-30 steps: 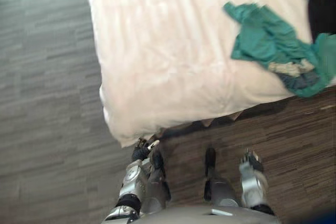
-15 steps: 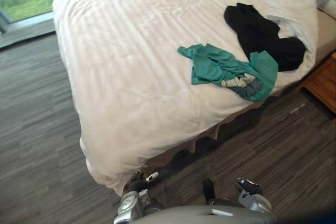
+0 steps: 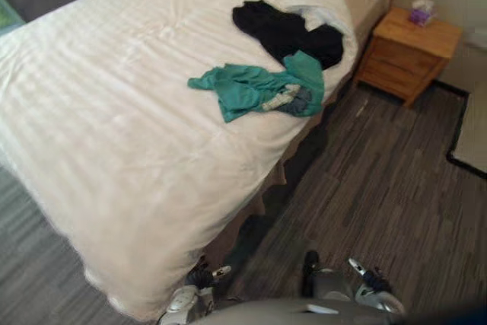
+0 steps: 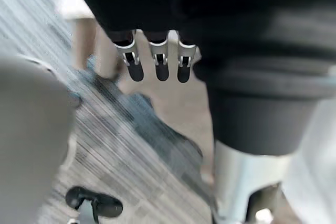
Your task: Tidy the bed and pick cloth on bed and put in laundry
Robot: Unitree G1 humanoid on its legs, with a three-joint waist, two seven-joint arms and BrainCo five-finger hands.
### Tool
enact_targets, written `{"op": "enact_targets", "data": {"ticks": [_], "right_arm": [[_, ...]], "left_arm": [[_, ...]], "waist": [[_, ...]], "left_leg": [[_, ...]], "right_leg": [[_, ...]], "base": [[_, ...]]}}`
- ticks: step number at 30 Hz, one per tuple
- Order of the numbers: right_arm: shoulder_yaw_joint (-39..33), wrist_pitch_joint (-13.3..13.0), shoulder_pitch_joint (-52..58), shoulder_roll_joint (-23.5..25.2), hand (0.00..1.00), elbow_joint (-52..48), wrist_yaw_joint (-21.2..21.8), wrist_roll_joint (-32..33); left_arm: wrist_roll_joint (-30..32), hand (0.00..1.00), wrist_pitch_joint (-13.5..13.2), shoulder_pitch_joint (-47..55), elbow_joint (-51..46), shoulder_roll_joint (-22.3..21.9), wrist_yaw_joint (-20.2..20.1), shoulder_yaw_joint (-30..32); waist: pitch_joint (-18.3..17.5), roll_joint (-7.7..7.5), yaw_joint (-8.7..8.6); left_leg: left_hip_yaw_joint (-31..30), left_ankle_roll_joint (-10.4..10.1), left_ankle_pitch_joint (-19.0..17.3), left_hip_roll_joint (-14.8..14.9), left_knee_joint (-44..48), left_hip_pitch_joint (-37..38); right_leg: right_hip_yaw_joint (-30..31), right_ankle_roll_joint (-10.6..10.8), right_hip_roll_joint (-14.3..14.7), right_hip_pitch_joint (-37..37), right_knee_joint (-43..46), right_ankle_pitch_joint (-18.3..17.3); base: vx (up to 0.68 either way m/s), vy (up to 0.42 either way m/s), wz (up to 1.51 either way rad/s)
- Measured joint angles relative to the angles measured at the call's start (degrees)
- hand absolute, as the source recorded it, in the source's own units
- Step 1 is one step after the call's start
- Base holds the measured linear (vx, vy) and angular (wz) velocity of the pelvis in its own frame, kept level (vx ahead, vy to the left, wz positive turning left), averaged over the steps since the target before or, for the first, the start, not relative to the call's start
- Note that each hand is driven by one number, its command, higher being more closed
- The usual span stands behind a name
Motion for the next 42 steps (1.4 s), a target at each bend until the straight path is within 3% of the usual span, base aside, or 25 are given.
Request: {"op": "enact_targets", "data": {"ticks": [1, 2, 3, 5, 6, 7, 8, 9, 10, 11, 14, 18, 22, 25, 27, 30, 31, 32, 38, 42], "right_arm": [[0.29, 0.07, -0.14, -0.03, 0.0, 0.04, 0.02, -0.08], [-0.01, 0.43, -1.03, -0.25, 0.0, 0.42, 0.13, -0.86], [-1.04, 0.89, -1.61, -0.31, 0.0, 0.75, 0.2, -1.59], [-2.34, 0.91, 0.66, -0.6, 0.0, 1.24, 0.19, -2.2], [-2.37, 0.77, 1.47, -0.84, 0.0, 1.68, 0.26, -2.21], [-2.08, 0.71, 1.41, -0.87, 0.0, 2.13, 0.37, -2.22], [-2.09, 0.77, 0.43, -1.88, 0.0, 2.66, 0.41, -2.24], [-3.18, 0.87, -0.81, -2.77, 0.0, 3.16, 0.36, -2.26], [-3.28, 0.86, -0.71, -2.65, 0.0, 3.14, 0.36, -2.27], [-3.12, 0.98, 0.12, -2.84, 0.0, 3.87, 0.53, -2.62], [-3.23, 1.05, 0.9, -2.71, 0.0, 4.41, 0.58, -4.41], [-3.3, 1.02, 0.99, -2.89, 0.0, 4.49, 0.56, -4.63], [-1.95, 1.16, -0.24, -2.92, 0.0, 4.64, 0.28, -7.36], [0.59, 0.93, -1.05, -4.11, 0.0, 4.97, -0.31, -9.71], [0.81, 0.96, -2.03, -5.56, 0.0, 5.58, -0.6, -11.73], [-0.39, 1.69, -2.64, -5.94, 0.0, 7.49, -0.59, -13.55], [-0.42, 1.76, -2.65, -5.94, 0.0, 7.71, -0.59, -13.61], [-2.03, 3.38, -2.87, -3.87, 0.0, 9.53, -0.56, -15.87], [-2.0, 3.38, -2.86, -3.84, 0.0, 9.53, -0.56, -15.86], [-0.78, 3.32, -2.83, -3.83, 0.0, 9.52, -0.38, -15.76]], "left_arm": [[0.01, 0.0, 0.0, -0.56, 0.01, 0.05, -0.14, 0.11], [0.29, 0.0, -0.21, -0.76, -0.05, 0.06, -0.9, 0.53], [1.25, 0.0, -0.18, -0.99, -0.22, 0.43, -1.2, 1.04], [1.66, 0.0, 0.15, 0.26, -0.02, 0.38, -1.67, 0.57], [1.76, 0.0, 0.27, 0.11, 0.69, 0.98, -1.72, 1.2], [1.86, 0.0, 0.59, 0.15, 0.8, 1.2, -1.73, 1.15], [1.89, 0.0, 0.77, 0.81, 0.67, 1.46, -1.73, 1.15], [1.91, 0.0, 0.57, 1.01, 0.52, 1.13, -1.74, 1.22], [1.91, 0.0, 0.83, 0.69, 0.78, 1.51, -1.57, 1.21], [1.97, 0.0, 1.08, 0.38, 0.78, 2.34, -1.58, 1.13], [2.0, 0.0, 1.13, 0.87, 0.72, 1.51, -1.67, 1.14], [1.87, 0.0, 1.09, 0.4, 0.59, 1.52, -1.55, 1.26], [0.47, 0.0, 1.01, 0.3, 0.56, 1.4, -0.86, 3.18], [-1.5, 0.0, 0.51, 0.2, 0.51, 0.23, 0.17, 3.2], [-3.15, 0.0, 0.2, 0.82, 0.55, -1.02, 0.38, 2.3], [-3.24, 0.0, 0.0, 0.42, 0.53, -0.29, 0.59, 2.5], [-3.24, 0.0, 0.0, 0.42, 0.54, -0.16, 0.62, 2.5], [-2.49, 0.0, 0.94, 1.56, 2.89, 0.46, 0.64, 2.59], [-2.24, 0.0, 0.94, 1.54, 2.89, 0.46, 0.76, 2.59], [2.15, 0.0, 0.83, 0.96, 2.87, 0.53, 0.86, 2.42]], "waist": [[-0.15, -0.46, 0.25], [-0.75, 0.64, 1.15], [-0.58, 0.15, 0.12], [-1.06, -0.51, -0.88], [-1.72, -1.26, -0.68], [-1.83, -0.71, -0.37], [-1.97, 0.79, 1.01], [-1.88, 2.86, 1.34], [-1.76, 1.92, 0.53], [-1.16, 1.17, -0.23], [-1.73, 3.08, 0.44], [-1.57, 2.76, -0.12], [-0.99, 2.28, 0.75], [-0.69, 2.76, 0.91], [-0.8, 4.92, 1.82], [-1.22, 5.64, 1.76], [-1.14, 5.5, 1.77], [-1.62, 1.93, 0.74], [-1.62, 1.92, 0.74], [-1.53, 1.7, 0.72]], "left_leg": [[0.63, 0.94, -0.16, -0.35, -0.52, -0.24], [4.48, -0.41, 1.1, 1.14, -1.82, -1.01], [6.1, -1.62, 1.62, 1.43, -1.5, -1.21], [6.74, -2.21, 1.79, 1.18, -1.08, 0.69], [6.8, -2.19, 1.58, 1.07, -0.18, 0.24], [5.78, -0.84, 1.0, 1.34, -0.14, -0.37], [2.58, 0.63, 0.44, 0.27, -1.0, -2.71], [3.52, -0.43, 1.36, 1.42, -1.34, -3.52], [4.05, -0.5, 1.44, 0.4, -1.13, -3.28], [5.04, -0.97, 1.2, -0.39, -0.82, -1.95], [6.89, -1.2, 2.73, 2.04, -0.44, -1.29], [8.27, -1.46, 4.63, 2.18, 0.44, -1.2], [9.26, -1.47, 4.35, 3.02, 7.58, -2.99], [-1.83, 0.06, 1.61, 2.78, 15.25, -7.57], [-10.0, -0.42, 1.26, 1.23, 12.35, -6.67], [-9.38, -0.47, 1.32, 0.35, 5.55, -4.05], [-9.51, -0.47, 1.32, 0.22, 4.58, -3.74], [-12.35, -0.18, 1.61, -1.43, -3.26, 0.65], [-12.37, -0.18, 1.61, -1.43, -3.26, 0.65], [-12.71, -0.17, 1.61, -1.46, -3.25, 0.63]], "right_leg": [[1.42, 0.86, 1.1, -0.05, -2.87, 1.81], [1.67, -0.42, 2.3, -1.04, -5.01, 1.63], [-3.38, -3.89, -1.14, -4.78, 12.87, -8.77], [-7.12, -1.34, -4.74, -1.29, 20.67, -15.92], [-6.69, -0.93, -1.6, 0.67, 15.19, -16.61], [-4.96, -0.85, 0.32, 1.55, 11.19, -15.89], [-1.66, -0.46, 4.65, 2.96, 1.9, -11.81], [-2.9, -3.42, 4.31, 2.59, 7.07, -14.49], [-3.19, -2.38, 1.77, 2.78, 11.03, -18.52], [-2.06, 0.94, 1.37, 4.52, 8.94, -20.38], [0.97, -0.2, 6.43, 8.72, -1.58, -14.22], [3.24, -0.37, 7.84, 11.56, -8.04, -10.24], [6.47, -0.21, 8.12, 14.49, -14.39, -6.25], [7.8, -0.02, 7.81, 14.44, -15.01, -5.53], [8.37, 0.69, 7.83, 14.34, -15.06, -5.01], [7.53, 1.64, 7.77, 14.93, -17.08, -3.5], [7.18, 1.7, 7.72, 15.27, -17.81, -2.98], [4.15, 2.59, 6.81, 17.29, -19.86, -0.72], [4.13, 2.59, 6.8, 17.29, -19.86, -0.72], [3.83, 2.66, 6.75, 17.3, -19.86, -0.76]], "base": [[-0.16, -0.049, -1.37], [-0.16, -0.104, -1.2], [-0.12, -0.123, -0.99], [0.06, -0.149, -0.55], [0.07, -0.136, -0.8], [-0.08, -0.115, -1.32], [-0.14, -0.076, -1.38], [-0.14, -0.078, -1.15], [0.0, -0.095, -0.7], [0.02, -0.102, -0.34], [0.03, -0.095, -0.65], [0.01, -0.041, -0.38], [-0.01, 0.032, -0.34], [-0.02, 0.056, -0.23], [-0.02, 0.158, -0.26], [-0.01, 0.189, 0.24], [-0.01, 0.126, 0.15], [0.0, 0.025, 0.06], [0.0, 0.0, 0.0], [0.0, 0.0, 0.03]]}}
